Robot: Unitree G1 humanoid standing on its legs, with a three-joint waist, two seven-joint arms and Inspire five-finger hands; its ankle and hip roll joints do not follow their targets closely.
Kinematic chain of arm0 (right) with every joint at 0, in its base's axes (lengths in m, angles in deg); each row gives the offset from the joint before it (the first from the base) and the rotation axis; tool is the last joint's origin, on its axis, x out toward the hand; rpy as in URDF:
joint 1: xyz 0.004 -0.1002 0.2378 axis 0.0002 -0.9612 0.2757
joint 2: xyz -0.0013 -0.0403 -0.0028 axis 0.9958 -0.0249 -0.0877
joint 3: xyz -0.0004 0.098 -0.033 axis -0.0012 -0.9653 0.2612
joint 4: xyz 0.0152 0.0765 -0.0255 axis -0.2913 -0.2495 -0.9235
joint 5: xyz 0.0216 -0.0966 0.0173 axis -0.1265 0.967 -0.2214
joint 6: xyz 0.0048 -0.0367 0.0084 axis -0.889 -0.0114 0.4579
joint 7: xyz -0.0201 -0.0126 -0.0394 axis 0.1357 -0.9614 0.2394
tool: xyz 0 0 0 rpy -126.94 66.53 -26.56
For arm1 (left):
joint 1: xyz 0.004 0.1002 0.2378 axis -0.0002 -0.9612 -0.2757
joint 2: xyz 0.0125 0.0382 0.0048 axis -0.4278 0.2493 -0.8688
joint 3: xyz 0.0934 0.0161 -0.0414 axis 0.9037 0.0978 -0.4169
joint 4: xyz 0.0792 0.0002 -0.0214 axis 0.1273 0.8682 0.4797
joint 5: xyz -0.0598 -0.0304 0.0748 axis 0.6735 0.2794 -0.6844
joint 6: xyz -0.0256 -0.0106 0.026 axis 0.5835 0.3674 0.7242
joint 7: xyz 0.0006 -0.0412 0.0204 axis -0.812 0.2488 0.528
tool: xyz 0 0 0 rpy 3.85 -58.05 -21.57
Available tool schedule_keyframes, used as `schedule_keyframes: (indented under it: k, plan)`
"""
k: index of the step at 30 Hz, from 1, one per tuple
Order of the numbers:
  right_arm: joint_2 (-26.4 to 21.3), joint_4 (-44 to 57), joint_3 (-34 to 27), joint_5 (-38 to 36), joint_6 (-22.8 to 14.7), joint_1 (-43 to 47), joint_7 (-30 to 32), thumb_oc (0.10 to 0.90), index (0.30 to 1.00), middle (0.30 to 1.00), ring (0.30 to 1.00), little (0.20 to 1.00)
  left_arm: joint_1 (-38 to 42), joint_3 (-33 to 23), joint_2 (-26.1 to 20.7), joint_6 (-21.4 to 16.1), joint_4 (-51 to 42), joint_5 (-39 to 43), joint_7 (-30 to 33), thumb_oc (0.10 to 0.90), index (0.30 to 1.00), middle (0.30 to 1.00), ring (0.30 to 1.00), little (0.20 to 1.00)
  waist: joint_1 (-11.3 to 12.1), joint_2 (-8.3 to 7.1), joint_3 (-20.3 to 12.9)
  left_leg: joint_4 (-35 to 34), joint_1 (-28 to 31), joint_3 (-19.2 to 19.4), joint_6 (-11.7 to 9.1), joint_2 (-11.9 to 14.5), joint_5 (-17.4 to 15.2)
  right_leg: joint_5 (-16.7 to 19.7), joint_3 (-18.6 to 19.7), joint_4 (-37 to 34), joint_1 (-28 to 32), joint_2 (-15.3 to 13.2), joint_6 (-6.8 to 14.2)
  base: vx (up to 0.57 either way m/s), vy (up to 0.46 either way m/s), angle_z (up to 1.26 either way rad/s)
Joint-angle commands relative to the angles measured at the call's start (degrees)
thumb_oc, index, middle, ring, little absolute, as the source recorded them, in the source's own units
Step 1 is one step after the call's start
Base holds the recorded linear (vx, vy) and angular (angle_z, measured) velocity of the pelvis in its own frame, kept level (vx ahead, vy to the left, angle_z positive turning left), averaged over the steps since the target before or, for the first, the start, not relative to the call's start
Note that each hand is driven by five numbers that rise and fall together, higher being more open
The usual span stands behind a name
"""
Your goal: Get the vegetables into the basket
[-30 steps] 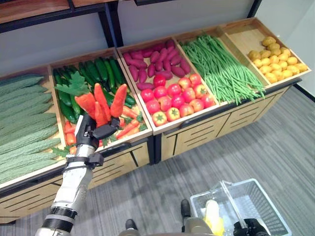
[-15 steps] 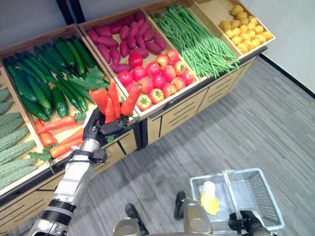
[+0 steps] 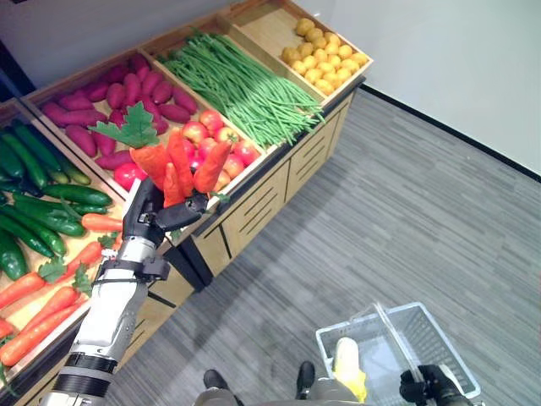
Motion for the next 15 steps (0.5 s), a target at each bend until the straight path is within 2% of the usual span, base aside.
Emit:
schedule_keyframes:
  k: [1, 12, 15]
  plan:
    - [-3.7, 0.3, -2.7, -1.9, -2.3, 0.8, 2.0, 0.4, 0.3, 0.3, 0.3, 0.3, 6.7, 0.4, -1.3, -6.2, -5.2, -0.5, -0.5, 0.4, 0.3, 0.3, 0.3, 0.3, -0.2, 1.52, -0.4, 2.8, -0.7, 1.8, -5.7, 2.6, 1.5, -3.6, -2.7, 3.6, 2.7, -4.0, 5.5, -0.01, -0.132, -0.05]
    - [-4.9, 0.5, -4.9, -3.9, -2.9, -1.7, 2.7, 0.4, 0.3, 0.3, 0.3, 0.3, 10.2, 4.5, 1.4, -6.0, -3.6, 0.7, -0.6, 0.4, 0.3, 0.3, 0.3, 0.3, -2.8, 4.6, 0.5, 4.1, 0.0, 1.9, -8.9, 6.7, 5.0, -6.7, -1.0, 5.0, 3.2, -1.0, 2.8, -0.01, -0.121, -0.1]
    - [-5.1, 0.1, -5.4, -4.4, -2.8, -2.4, 2.7, 0.4, 0.3, 0.3, 0.3, 0.3, 11.6, 5.9, 2.2, -5.8, -3.0, 0.9, -0.8, 0.4, 0.3, 0.3, 0.3, 0.3, -3.3, 4.92, 1.2, 8.4, -1.2, 1.0, -10.6, 9.5, 5.8, -8.0, -0.1, 5.1, 3.9, 0.3, 1.3, -0.01, -0.199, -0.01]
